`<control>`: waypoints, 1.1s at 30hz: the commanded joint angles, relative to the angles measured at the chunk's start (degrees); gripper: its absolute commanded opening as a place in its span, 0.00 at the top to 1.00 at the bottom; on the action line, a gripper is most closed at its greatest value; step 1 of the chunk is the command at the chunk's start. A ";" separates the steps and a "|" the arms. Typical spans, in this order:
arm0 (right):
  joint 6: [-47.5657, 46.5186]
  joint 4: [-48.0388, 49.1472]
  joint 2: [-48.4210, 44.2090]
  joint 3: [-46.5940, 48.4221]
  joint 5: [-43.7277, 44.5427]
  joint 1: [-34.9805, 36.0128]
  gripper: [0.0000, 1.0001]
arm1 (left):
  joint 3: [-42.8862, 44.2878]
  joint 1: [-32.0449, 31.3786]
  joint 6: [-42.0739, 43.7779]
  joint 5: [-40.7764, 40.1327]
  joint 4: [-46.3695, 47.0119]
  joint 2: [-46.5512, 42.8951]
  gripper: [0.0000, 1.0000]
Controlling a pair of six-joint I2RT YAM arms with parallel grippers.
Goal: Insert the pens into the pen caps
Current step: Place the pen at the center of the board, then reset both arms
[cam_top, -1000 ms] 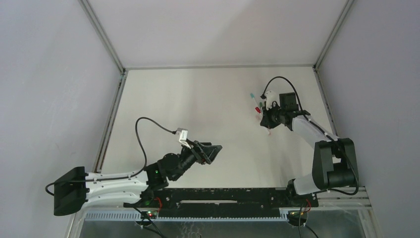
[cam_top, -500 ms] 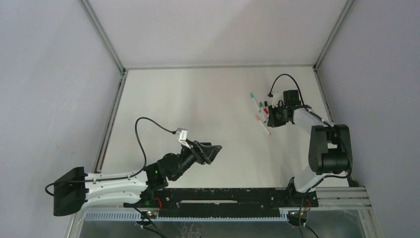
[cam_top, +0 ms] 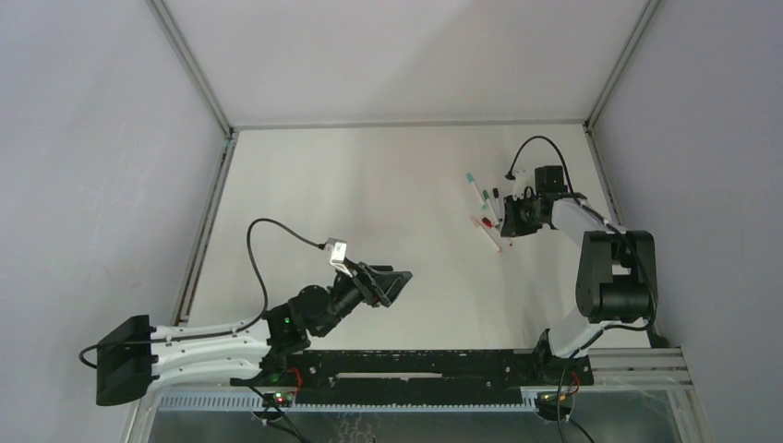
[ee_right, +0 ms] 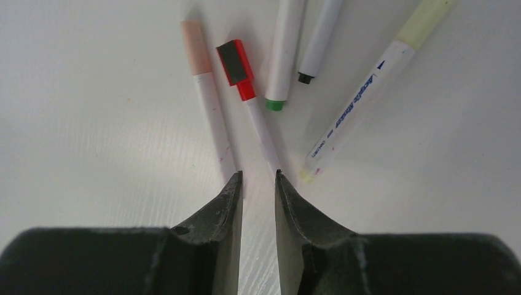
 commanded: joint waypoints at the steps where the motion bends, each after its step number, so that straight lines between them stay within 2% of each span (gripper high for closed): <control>1: -2.42 -2.35 -5.39 2.05 -4.03 -0.76 0.69 | 0.03 0.41 1.04 1.55 -2.34 -2.92 0.23; 6: -9.28 -8.25 -15.45 4.34 -6.12 -1.02 0.68 | 4.00 2.17 5.96 5.00 -10.45 -7.18 0.15; 10: -13.02 -8.18 -28.30 4.30 -5.29 -1.25 0.60 | 11.38 8.75 12.66 10.18 -22.47 -11.92 0.04; 11: -14.22 -8.05 -31.15 4.28 -5.52 -1.25 0.52 | 13.81 11.18 14.10 12.06 -25.60 -13.00 0.02; 12: -15.12 -7.77 -34.15 4.30 -5.47 -1.25 0.37 | 16.16 13.92 15.22 14.08 -28.74 -13.85 0.00; 15: -14.05 -6.13 -41.26 5.33 -4.21 -1.65 0.03 | 23.70 23.76 17.33 20.64 -37.10 -15.87 0.00; 16: -13.49 -6.38 -43.41 7.03 -4.87 -1.80 0.01 | 26.94 27.09 17.76 22.88 -40.13 -16.48 0.00; 19: -11.66 -10.56 -45.09 14.04 -7.56 -2.03 0.00 | 34.06 37.16 18.38 28.17 -46.27 -17.06 0.00; 21: -7.12 -13.67 -44.40 20.51 -7.81 -2.13 0.00 | 39.38 44.84 19.14 31.55 -50.59 -16.30 0.00; 23: -1.22 -14.98 -43.24 26.48 -6.46 -2.13 0.00 | 46.23 49.57 20.69 34.45 -56.38 -14.66 0.00; 28: 11.44 -14.86 -42.00 37.78 -0.84 -2.13 0.00 | 60.60 51.65 26.75 35.07 -69.19 -10.31 0.00; 33: 17.76 -14.68 -42.60 44.44 2.73 -2.13 0.00 | 66.22 51.63 28.64 32.53 -73.16 -11.83 0.00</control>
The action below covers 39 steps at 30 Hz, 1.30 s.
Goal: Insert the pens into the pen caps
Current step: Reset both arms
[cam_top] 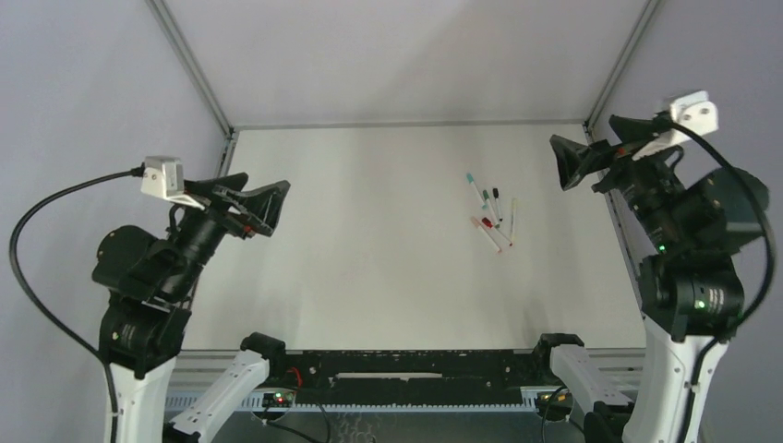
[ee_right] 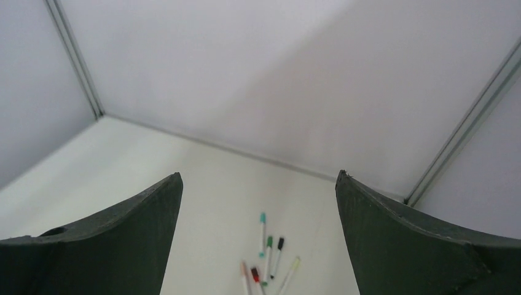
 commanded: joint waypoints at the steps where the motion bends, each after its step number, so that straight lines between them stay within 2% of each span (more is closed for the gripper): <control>1: 10.06 -1.39 -0.43 5.44 3.90 -0.40 0.00 | 4.92 0.48 4.10 -0.19 -8.22 -1.62 0.00; 11: 15.33 -2.44 0.36 11.92 3.27 -0.40 0.00 | 10.16 0.51 5.40 1.10 -12.54 -3.03 0.00; 20: 16.14 -4.00 0.70 15.32 -1.46 -0.99 0.00 | 12.03 0.49 5.23 2.54 -14.15 -4.40 0.00; 39: 17.94 -5.84 -0.51 18.02 -6.48 -3.45 0.00 | 10.32 0.51 5.05 3.50 -14.87 -8.27 0.00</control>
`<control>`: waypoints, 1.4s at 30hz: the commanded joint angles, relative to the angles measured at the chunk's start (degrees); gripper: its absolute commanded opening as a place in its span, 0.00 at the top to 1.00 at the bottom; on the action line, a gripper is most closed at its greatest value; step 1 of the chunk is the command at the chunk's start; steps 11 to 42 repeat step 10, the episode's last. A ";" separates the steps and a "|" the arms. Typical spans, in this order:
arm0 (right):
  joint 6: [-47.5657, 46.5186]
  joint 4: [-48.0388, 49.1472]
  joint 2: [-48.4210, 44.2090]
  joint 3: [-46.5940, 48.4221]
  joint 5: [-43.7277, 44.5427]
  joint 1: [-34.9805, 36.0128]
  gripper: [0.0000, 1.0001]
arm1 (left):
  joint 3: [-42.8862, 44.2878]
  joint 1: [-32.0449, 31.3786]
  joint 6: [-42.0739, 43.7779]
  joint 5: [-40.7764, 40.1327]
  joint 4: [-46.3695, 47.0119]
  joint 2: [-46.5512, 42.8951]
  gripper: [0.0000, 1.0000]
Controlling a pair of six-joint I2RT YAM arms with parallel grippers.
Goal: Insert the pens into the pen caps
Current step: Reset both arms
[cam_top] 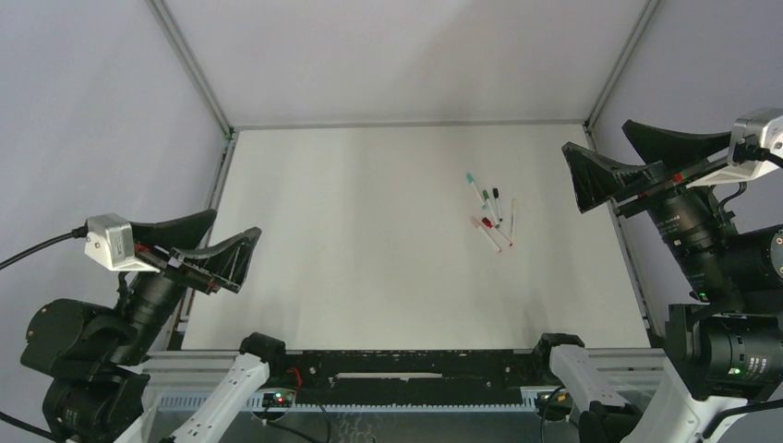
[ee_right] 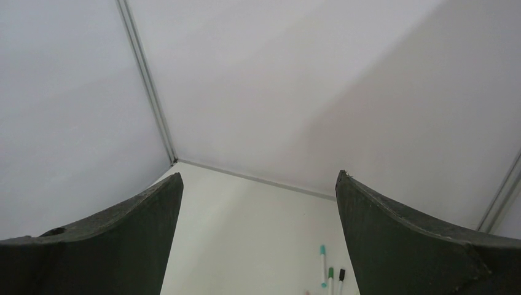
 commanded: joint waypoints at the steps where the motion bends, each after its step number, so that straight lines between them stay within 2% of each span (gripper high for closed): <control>1: 1.57 -0.81 -0.66 0.99 -0.78 -0.88 0.00 | -0.09 0.40 0.98 1.27 0.02 -0.94 0.00; 10: -0.38 -0.08 -3.53 -5.45 0.13 -1.25 0.00 | -5.42 0.40 1.07 0.69 1.00 -3.49 0.00; 42: -0.38 -0.08 -3.53 -5.45 0.13 -1.25 0.00 | -5.42 0.40 1.07 0.69 1.00 -3.49 0.00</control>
